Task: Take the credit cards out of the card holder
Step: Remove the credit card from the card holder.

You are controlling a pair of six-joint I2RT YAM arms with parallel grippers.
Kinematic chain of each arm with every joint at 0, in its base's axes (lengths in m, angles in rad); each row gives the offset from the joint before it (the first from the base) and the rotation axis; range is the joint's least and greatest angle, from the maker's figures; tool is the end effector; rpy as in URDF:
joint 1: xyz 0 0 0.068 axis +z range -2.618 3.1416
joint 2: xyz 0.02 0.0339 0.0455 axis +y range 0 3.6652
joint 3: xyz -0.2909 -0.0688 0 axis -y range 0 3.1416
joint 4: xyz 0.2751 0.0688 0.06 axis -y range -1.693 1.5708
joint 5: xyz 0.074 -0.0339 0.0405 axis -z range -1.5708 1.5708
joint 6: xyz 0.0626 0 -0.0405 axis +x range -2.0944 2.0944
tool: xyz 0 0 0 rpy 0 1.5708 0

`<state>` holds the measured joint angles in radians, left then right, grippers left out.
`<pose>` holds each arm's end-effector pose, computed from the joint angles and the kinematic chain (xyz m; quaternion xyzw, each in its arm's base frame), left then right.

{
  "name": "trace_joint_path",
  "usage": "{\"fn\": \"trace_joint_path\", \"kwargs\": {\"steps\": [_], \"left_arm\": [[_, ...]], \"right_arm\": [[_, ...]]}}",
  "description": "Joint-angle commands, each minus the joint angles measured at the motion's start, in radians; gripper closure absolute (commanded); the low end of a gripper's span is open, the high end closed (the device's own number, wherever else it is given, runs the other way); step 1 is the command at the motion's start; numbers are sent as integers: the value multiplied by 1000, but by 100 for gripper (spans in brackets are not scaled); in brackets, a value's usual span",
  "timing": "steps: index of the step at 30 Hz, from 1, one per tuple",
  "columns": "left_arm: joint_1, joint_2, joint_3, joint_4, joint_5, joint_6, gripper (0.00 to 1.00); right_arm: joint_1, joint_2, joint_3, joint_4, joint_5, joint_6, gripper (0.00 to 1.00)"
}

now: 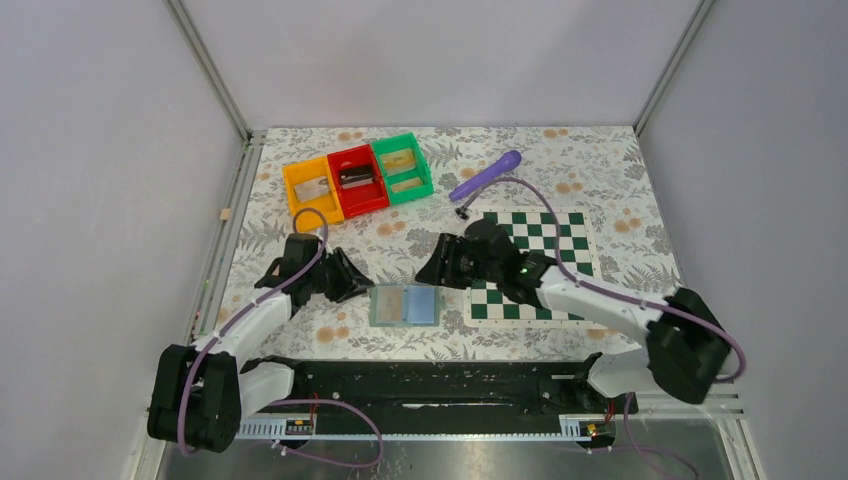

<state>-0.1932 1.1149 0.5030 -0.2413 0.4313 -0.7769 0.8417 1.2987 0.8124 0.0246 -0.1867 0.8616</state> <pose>0.2282 -0.0713 0.1672 -0.1912 0.8976 -0.3372 0.2100 0.2141 0.2571 0.2578 -0.0407 0.8469 0.4466 0.2857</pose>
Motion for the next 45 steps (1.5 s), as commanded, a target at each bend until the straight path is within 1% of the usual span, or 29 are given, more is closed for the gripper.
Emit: {"fn": "trace_joint_path", "kwargs": {"steps": [1, 6, 8, 11, 17, 19, 21, 22, 24, 28, 31, 32, 34, 36, 37, 39, 40, 45], "left_arm": [[3, -53, -99, 129, -27, -39, 69], [3, -38, -207, 284, 34, -82, 69], [4, -24, -220, 297, 49, -72, 69], [4, 4, -208, 267, 44, -33, 69], [3, 46, -242, 344, 74, -53, 69], [3, 46, -256, 361, 78, -59, 72], [3, 45, -275, 411, 109, -77, 75], [3, 45, -286, 460, 139, -97, 76], [1, 50, -296, 498, 163, -118, 79], [-1, 55, -300, 504, 173, -133, 86], [-1, 10, -302, 452, 125, -135, 87], [-2, -13, -301, 431, 103, -134, 86], [-2, -68, -298, 387, 66, -133, 80], [-1, -117, -292, 343, 45, -121, 77], [-1, -136, -286, 313, 30, -111, 75], [-1, -176, -274, 251, -18, -100, 73], [0, -199, -274, 222, -47, -102, 72], [3, -350, -297, 130, -203, -145, 68]], "right_arm": [[39, 160, 73, 152, 52, 15, 53], [74, 329, 158, 143, 78, -3, 54], [84, 383, 181, 134, 85, -4, 55], [97, 451, 207, 120, 87, 5, 54], [123, 513, 259, 65, 115, -3, 55], [132, 548, 294, 29, 108, -11, 56], [144, 584, 327, -7, 89, -18, 57], [151, 592, 329, -11, 92, -11, 58], [166, 596, 319, -8, 111, 3, 60], [184, 586, 327, -88, 174, 0, 64], [206, 560, 349, -149, 229, -30, 66], [212, 549, 357, -167, 237, -44, 65], [223, 520, 371, -203, 263, -62, 63], [232, 493, 388, -248, 312, -80, 59], [236, 489, 401, -282, 345, -85, 54], [241, 497, 431, -348, 405, -87, 39], [242, 504, 445, -372, 424, -85, 33], [265, 556, 497, -401, 450, -56, 23]]}}
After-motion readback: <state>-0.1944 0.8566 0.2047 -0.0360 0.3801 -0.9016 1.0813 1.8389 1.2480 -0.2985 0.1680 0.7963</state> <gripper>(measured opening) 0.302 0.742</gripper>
